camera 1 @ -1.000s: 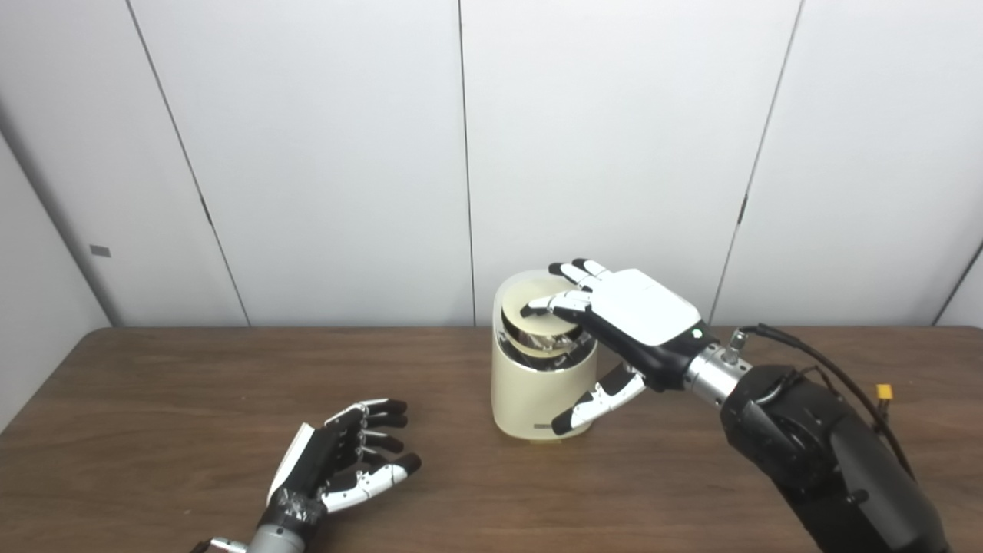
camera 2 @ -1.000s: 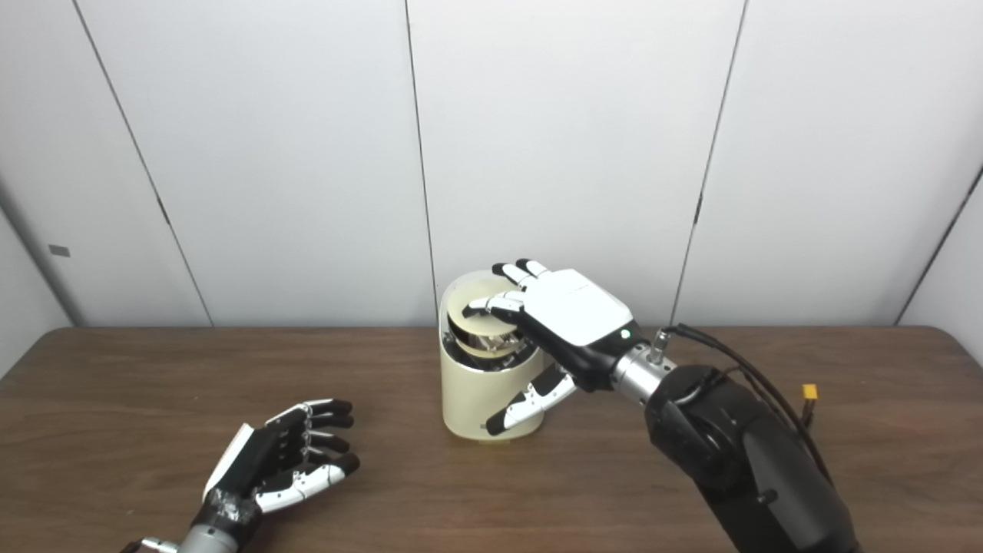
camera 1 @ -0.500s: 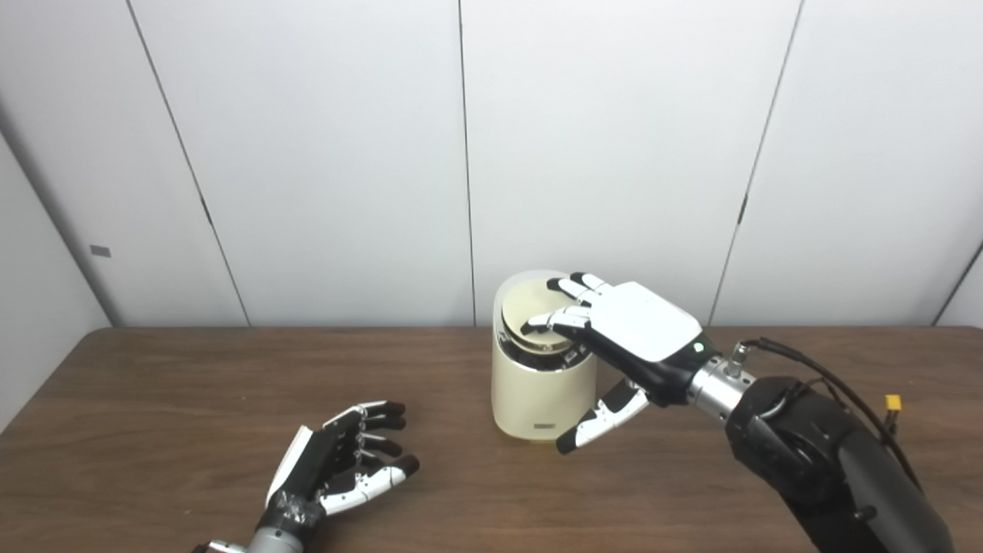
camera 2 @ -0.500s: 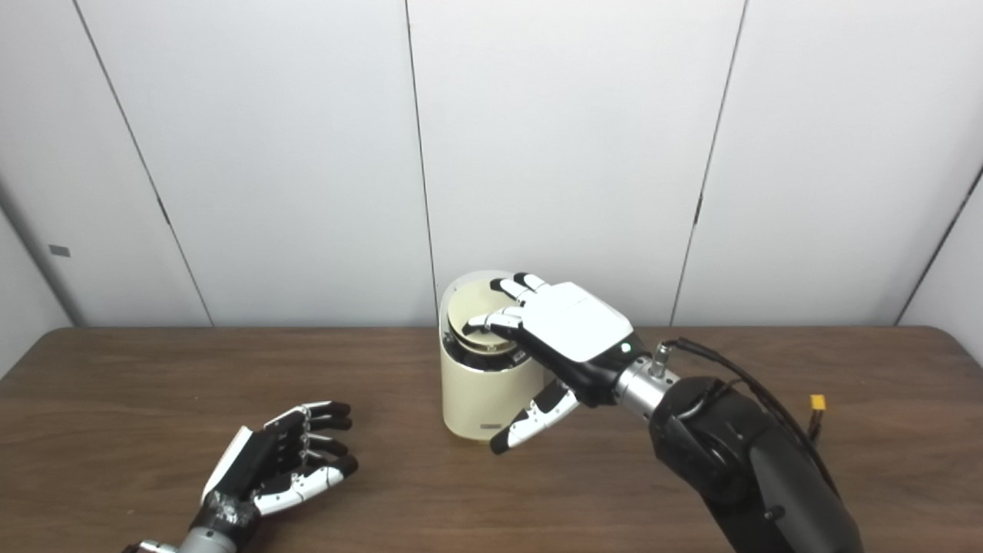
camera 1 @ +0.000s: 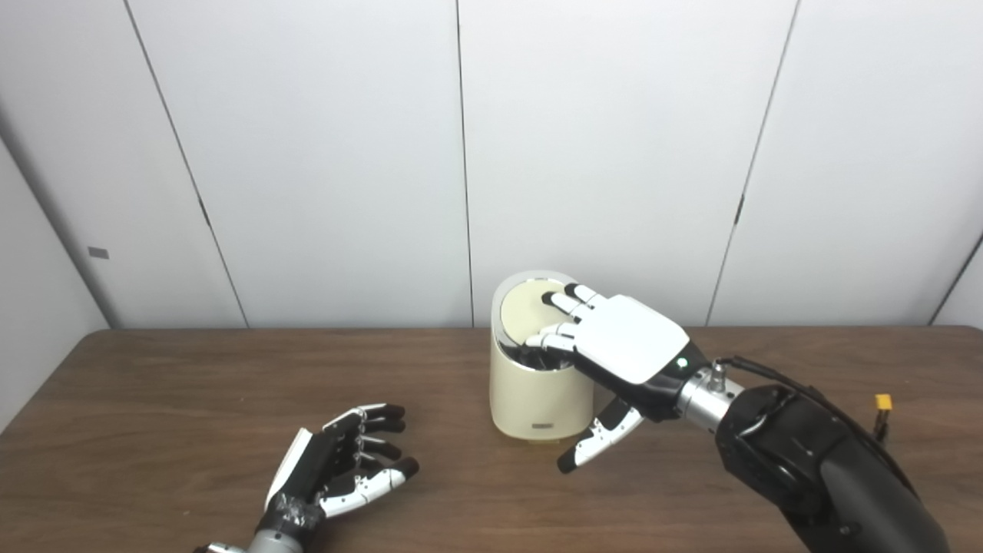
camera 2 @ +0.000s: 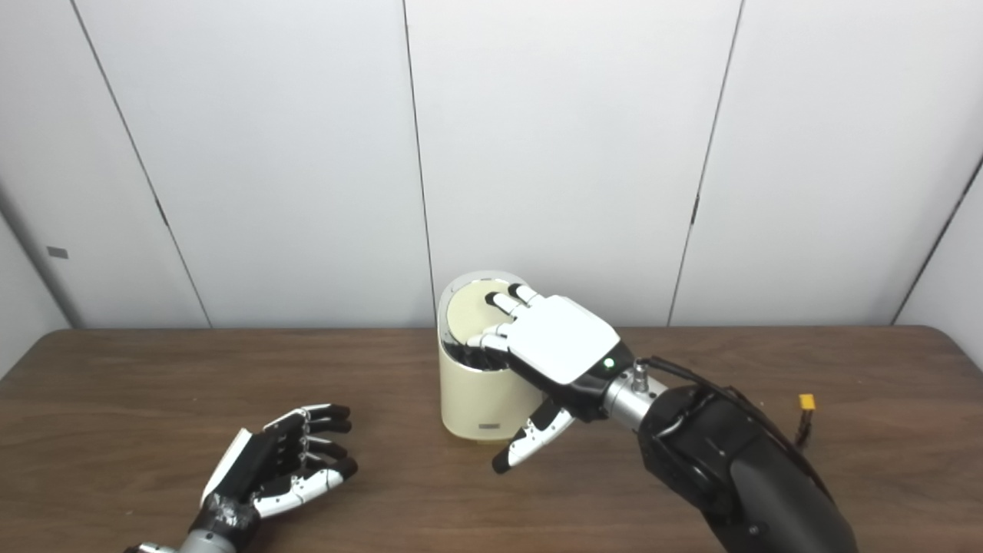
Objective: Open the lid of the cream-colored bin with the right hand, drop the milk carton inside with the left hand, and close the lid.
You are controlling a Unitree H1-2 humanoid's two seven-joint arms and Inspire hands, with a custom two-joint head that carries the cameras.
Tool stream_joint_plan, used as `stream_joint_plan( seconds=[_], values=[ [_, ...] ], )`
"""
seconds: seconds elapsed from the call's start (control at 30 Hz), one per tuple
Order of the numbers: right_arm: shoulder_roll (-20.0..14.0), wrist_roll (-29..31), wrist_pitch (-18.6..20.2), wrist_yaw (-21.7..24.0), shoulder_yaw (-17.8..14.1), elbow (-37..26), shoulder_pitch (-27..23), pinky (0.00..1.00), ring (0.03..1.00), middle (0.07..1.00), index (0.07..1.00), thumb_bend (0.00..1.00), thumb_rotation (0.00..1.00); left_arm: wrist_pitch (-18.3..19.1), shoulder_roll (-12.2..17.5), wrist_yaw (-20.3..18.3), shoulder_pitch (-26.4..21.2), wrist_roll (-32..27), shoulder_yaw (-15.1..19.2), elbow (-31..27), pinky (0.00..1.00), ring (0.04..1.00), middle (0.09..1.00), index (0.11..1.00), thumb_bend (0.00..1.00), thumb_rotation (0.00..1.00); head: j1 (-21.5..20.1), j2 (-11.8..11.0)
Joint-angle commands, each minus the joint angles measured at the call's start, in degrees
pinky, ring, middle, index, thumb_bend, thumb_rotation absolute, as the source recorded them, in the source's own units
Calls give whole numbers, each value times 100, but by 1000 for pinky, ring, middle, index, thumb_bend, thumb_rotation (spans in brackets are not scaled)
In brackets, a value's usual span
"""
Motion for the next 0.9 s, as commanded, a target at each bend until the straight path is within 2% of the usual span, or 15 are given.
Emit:
stream_joint_plan(
  seconds=[0.0, 0.1, 0.33, 0.5, 0.6, 0.67, 0.87],
  values=[
    [-95, -386, 219, 352, -4, 88, -112, 1000, 986, 795, 825, 885, 720, -148, 56, 24, -58, -24, 42, -231, 513, 617, 733, 769, 670, 217, 10, 9],
    [-44, -532, 290, 490, 8, 120, -113, 990, 982, 796, 826, 888, 727, -165, 58, 18, -51, -21, 47, -217, 514, 619, 734, 772, 665, 217, 11, 13],
    [101, -786, 511, 1209, 26, 131, -100, 1000, 991, 832, 844, 884, 777, -153, 55, 3, -41, -63, 66, -205, 512, 621, 737, 773, 667, 220, 11, 18],
    [139, -714, 588, 1454, -12, 42, -70, 977, 967, 817, 837, 885, 820, -154, 61, 8, -38, -44, 63, -211, 513, 624, 737, 775, 667, 223, 1, 17],
    [147, -481, 588, 1433, -125, -45, -53, 975, 975, 833, 849, 859, 815, -145, 64, 14, -44, -25, 60, -209, 516, 624, 737, 775, 662, 219, 1, 17],
    [161, -216, 591, 1334, -242, -64, -24, 982, 972, 832, 839, 846, 775, -150, 60, 15, -53, -24, 58, -196, 515, 622, 735, 773, 664, 224, 0, 7],
    [304, 745, 1040, 1365, -748, -338, 69, 985, 988, 842, 858, 804, 756, -140, 45, 2, -63, -48, 48, -211, 515, 622, 740, 773, 666, 221, 3, 21]
  ],
)
